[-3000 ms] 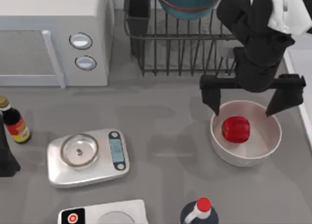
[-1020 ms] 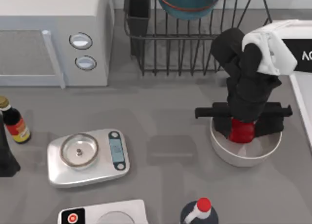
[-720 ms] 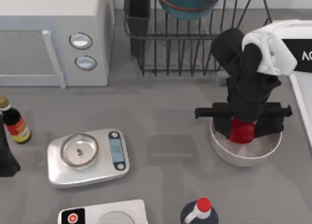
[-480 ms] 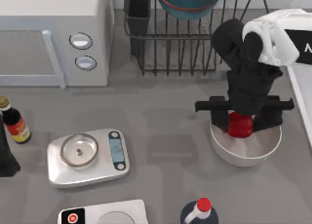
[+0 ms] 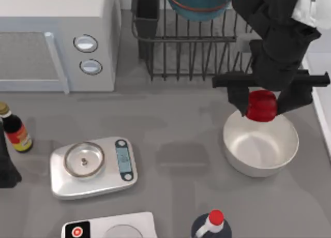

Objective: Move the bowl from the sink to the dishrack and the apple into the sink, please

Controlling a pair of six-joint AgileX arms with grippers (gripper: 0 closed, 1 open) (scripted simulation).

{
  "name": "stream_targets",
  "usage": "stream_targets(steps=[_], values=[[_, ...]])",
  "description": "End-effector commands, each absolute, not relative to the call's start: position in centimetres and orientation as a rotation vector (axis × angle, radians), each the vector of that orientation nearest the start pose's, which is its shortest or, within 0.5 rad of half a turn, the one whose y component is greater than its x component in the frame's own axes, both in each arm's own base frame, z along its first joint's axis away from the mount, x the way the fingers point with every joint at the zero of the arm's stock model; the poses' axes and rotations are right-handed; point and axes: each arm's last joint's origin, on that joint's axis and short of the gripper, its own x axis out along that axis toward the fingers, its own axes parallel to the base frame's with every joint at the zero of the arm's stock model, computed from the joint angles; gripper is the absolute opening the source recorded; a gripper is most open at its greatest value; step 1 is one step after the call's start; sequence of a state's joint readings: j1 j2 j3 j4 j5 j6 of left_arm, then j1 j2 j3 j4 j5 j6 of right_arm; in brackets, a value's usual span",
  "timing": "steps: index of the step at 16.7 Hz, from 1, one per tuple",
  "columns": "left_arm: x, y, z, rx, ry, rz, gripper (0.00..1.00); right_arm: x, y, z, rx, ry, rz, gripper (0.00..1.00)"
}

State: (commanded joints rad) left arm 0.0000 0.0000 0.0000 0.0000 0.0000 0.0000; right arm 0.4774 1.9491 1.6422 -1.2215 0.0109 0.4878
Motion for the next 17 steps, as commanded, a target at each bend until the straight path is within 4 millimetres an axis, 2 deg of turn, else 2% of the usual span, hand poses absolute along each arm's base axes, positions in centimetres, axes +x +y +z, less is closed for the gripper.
stream_targets(steps=[6, 9, 13, 17], values=[[10.6, -0.1, 16.0, 0.0, 0.0, 0.0, 1.0, 33.6, 17.7, 22.8, 0.018, 1.527, 0.008, 0.0], [10.6, -0.1, 16.0, 0.0, 0.0, 0.0, 1.0, 34.2, 16.4, 22.4, 0.073, 1.484, 0.038, 0.0], [10.6, -0.1, 16.0, 0.0, 0.0, 0.0, 1.0, 35.4, 12.8, 20.4, 0.197, 1.373, 0.104, 0.0], [10.6, -0.1, 16.0, 0.0, 0.0, 0.0, 1.0, 36.0, 7.4, 16.8, 0.33, 1.21, 0.161, 0.0]])
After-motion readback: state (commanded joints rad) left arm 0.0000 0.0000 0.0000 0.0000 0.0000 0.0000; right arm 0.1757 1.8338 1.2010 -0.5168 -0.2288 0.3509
